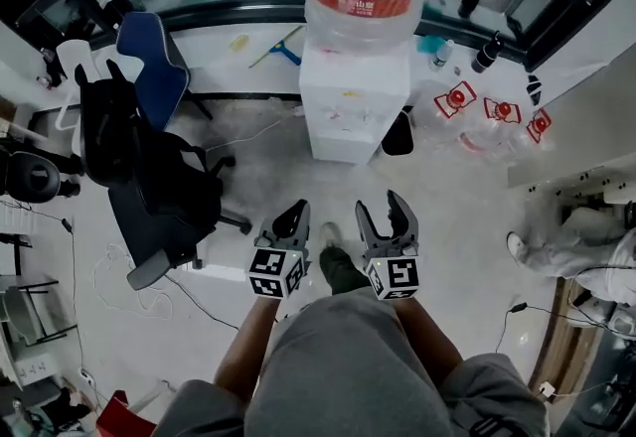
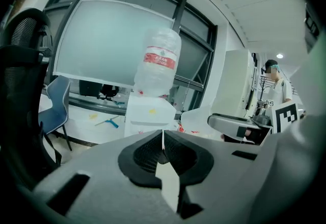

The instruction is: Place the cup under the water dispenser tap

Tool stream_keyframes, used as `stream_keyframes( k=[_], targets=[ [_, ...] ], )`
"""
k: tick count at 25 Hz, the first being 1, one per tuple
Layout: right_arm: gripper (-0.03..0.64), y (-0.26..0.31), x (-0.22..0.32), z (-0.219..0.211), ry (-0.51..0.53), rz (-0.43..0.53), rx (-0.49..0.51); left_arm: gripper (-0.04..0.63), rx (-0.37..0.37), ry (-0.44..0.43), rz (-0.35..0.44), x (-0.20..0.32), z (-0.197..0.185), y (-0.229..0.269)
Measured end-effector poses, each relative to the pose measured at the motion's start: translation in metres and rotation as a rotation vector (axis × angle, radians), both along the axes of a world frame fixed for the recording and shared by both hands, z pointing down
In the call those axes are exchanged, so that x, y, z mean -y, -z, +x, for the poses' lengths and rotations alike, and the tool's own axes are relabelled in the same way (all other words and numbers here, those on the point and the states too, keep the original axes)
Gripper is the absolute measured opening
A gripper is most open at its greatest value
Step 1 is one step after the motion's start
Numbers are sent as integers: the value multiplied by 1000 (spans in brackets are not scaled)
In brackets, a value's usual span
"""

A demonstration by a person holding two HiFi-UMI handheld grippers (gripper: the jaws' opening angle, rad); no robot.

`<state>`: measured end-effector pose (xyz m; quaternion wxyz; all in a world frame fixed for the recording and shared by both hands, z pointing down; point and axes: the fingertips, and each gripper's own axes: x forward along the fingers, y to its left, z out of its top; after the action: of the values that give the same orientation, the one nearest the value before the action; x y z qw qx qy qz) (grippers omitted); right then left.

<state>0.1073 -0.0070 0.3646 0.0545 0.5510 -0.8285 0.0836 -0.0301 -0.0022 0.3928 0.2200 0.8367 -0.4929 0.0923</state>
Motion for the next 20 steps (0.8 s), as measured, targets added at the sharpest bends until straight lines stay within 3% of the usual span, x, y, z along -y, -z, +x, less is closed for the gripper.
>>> stream_keyframes(
  k=[9,20],
  targets=[
    [258,-30,66,-20,18,-80,-12,12,21,9,-28,77,-16,-12],
    [258,-95,111,-48,-109,-216,-37,11,56,-69,-61,129,-46,-63]
  ],
)
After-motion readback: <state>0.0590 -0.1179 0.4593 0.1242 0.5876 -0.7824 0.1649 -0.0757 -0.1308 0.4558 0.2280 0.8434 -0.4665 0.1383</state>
